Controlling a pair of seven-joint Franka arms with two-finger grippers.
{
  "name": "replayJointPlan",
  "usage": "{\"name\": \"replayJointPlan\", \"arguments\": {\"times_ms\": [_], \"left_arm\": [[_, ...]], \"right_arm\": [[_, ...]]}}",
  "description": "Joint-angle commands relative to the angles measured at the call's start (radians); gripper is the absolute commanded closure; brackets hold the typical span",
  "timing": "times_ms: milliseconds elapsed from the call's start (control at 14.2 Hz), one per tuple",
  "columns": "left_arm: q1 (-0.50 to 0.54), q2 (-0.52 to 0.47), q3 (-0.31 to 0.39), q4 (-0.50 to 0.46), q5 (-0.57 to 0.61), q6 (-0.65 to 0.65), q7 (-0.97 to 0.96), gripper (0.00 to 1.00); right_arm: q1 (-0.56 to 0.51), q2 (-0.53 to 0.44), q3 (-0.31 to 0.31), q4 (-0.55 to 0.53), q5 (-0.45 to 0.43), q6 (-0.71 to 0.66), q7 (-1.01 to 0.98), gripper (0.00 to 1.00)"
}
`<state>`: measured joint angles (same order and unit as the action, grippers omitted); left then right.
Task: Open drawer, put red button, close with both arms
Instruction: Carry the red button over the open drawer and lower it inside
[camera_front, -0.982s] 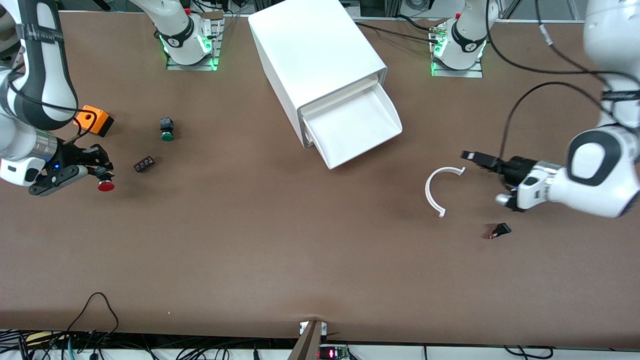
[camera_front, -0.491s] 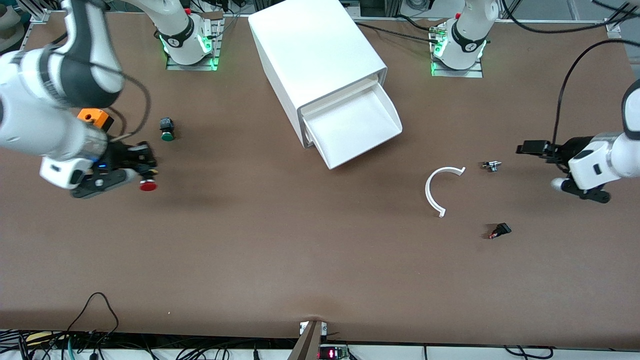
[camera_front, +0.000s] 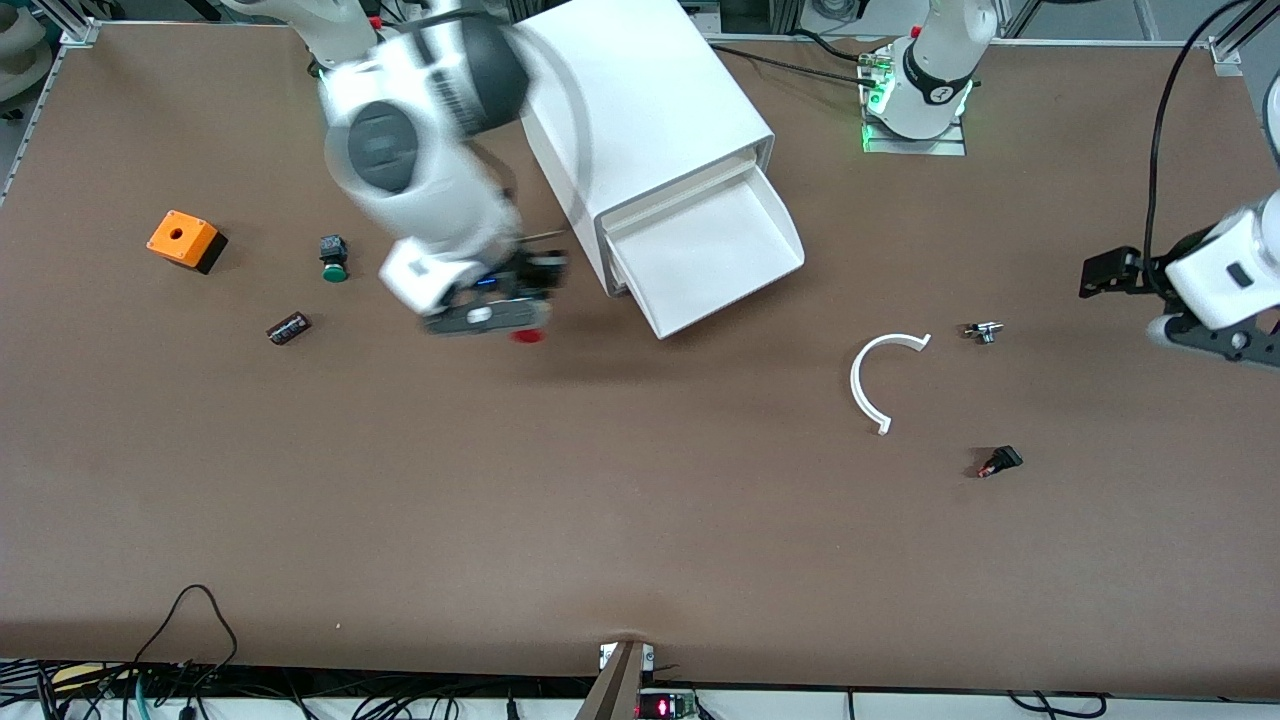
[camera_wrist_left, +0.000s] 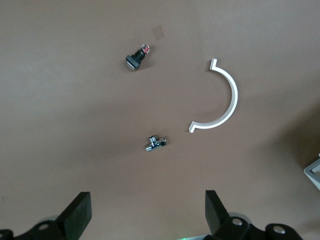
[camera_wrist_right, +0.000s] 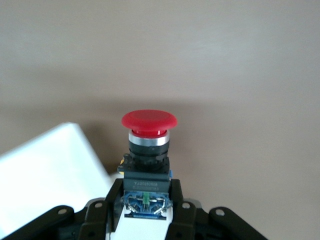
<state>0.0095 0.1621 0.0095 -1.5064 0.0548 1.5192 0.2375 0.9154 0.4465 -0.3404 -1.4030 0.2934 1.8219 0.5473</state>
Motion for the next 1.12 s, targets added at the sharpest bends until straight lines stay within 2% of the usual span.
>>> {"name": "replayJointPlan", "arguments": {"times_ms": [0, 351, 561, 912, 1053], "left_arm": [[-0.063, -0.099, 0.047, -0.067, 0.019, 0.002, -0.032, 0.0], [-0.043, -0.196, 0.047, -0.179, -0.052, 0.054, -0.108, 0.0], [-0.023, -0.242, 0.044, -0.267, -0.052, 0.139, -0.159, 0.0], [-0.029, -0.228, 0.035, -0.275, -0.011, 0.136, -0.141, 0.0], [-0.043, -0.227, 0.015, -0.317, 0.03, 0.144, -0.147, 0.0]], "right_arm": [[0.094, 0.188, -0.025, 0.26, 0.024, -0.015, 0.245, 1.0], [0.218, 0.273, -0.025, 0.282, 0.02, 0.048, 0.486, 1.0], [0.23, 0.305, -0.023, 0.274, 0.024, 0.047, 0.545, 1.0], [0.264, 0.33, -0.023, 0.248, 0.029, 0.033, 0.629, 1.0], [0.272, 0.33, -0.023, 0.242, 0.029, 0.033, 0.683, 1.0]]}}
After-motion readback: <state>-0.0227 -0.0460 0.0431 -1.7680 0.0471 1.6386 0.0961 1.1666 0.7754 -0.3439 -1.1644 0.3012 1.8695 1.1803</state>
